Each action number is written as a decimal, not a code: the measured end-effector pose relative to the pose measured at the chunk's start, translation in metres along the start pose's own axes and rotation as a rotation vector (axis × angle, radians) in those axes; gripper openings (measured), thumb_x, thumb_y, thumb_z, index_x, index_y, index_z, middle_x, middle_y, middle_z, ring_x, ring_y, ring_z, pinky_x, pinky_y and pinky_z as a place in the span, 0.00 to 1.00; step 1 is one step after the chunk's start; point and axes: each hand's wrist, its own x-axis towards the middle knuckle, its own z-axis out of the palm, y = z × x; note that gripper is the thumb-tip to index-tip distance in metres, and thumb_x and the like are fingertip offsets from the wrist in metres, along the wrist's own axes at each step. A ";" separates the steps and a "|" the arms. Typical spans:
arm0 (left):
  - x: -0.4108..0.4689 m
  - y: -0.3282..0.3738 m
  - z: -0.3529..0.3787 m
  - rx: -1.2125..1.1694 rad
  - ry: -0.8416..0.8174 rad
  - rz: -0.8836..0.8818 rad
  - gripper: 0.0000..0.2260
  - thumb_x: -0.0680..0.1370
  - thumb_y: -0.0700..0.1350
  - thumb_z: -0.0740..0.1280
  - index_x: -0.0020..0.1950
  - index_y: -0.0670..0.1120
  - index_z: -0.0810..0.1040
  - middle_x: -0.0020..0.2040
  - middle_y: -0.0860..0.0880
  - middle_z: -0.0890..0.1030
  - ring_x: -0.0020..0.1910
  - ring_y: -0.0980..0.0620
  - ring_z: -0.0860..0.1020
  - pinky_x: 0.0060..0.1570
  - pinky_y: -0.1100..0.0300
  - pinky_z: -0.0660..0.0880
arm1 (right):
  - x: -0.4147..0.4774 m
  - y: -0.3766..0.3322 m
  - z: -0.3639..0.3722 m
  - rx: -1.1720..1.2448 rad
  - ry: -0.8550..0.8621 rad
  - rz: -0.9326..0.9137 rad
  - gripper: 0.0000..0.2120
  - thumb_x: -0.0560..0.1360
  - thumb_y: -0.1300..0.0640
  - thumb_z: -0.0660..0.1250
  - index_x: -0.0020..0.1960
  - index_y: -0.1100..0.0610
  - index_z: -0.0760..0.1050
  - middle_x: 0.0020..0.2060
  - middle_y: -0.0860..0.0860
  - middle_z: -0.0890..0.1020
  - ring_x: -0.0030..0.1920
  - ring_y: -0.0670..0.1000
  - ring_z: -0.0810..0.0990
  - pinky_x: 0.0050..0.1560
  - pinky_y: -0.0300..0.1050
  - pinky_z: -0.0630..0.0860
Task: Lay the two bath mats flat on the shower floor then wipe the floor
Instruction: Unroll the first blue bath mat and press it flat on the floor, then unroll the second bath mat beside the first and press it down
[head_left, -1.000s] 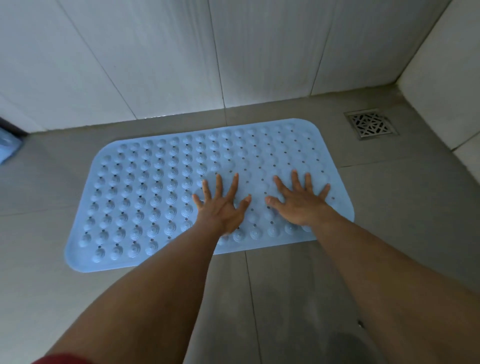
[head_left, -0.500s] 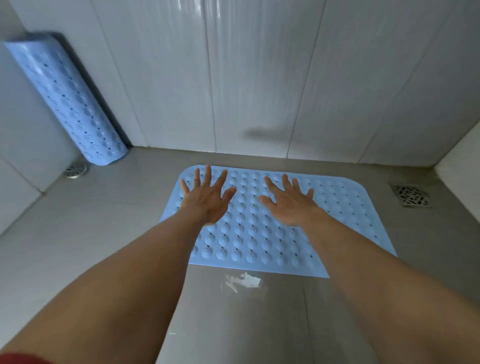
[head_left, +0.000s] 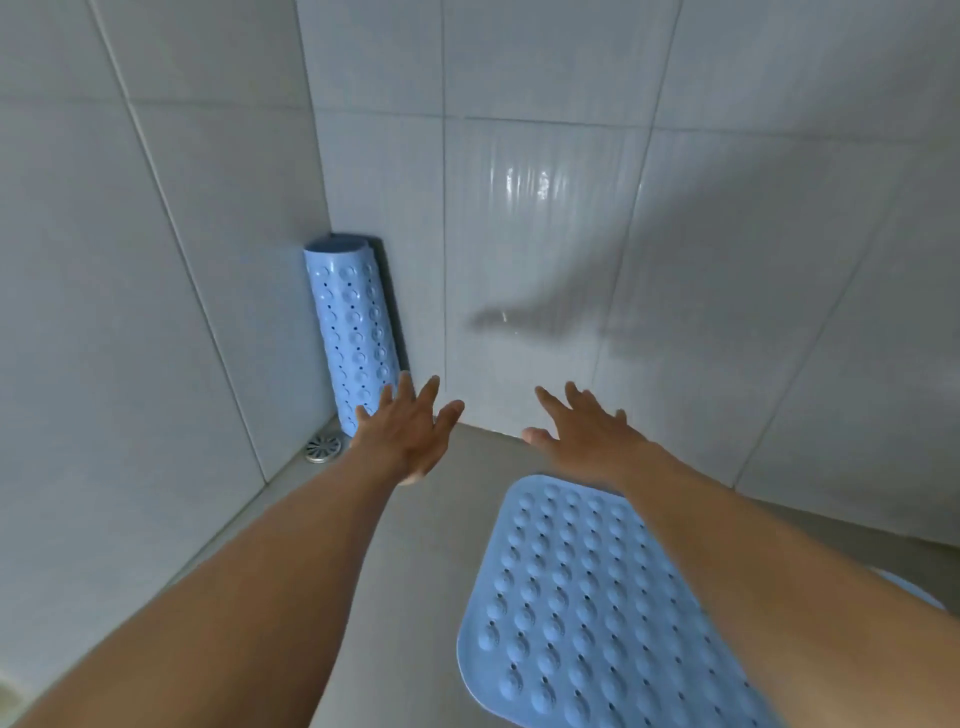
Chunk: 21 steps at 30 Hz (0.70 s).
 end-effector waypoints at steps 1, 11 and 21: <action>0.009 -0.013 -0.009 0.001 0.018 -0.006 0.29 0.82 0.63 0.43 0.82 0.55 0.47 0.83 0.45 0.45 0.81 0.43 0.48 0.75 0.35 0.52 | 0.013 -0.012 -0.009 0.001 0.017 -0.017 0.33 0.82 0.36 0.47 0.82 0.46 0.42 0.81 0.55 0.44 0.81 0.57 0.44 0.76 0.68 0.48; 0.072 -0.109 -0.068 -0.286 0.058 -0.165 0.31 0.83 0.57 0.57 0.82 0.51 0.48 0.81 0.48 0.55 0.78 0.45 0.61 0.73 0.47 0.63 | 0.124 -0.123 -0.087 0.090 -0.005 -0.143 0.34 0.82 0.35 0.49 0.82 0.46 0.43 0.82 0.52 0.47 0.81 0.55 0.51 0.78 0.58 0.54; 0.161 -0.144 -0.074 -0.578 0.138 -0.352 0.31 0.79 0.45 0.69 0.78 0.44 0.60 0.73 0.42 0.71 0.68 0.42 0.72 0.52 0.58 0.67 | 0.235 -0.180 -0.103 0.341 0.089 -0.346 0.30 0.83 0.54 0.61 0.80 0.57 0.52 0.75 0.56 0.67 0.73 0.55 0.68 0.56 0.31 0.63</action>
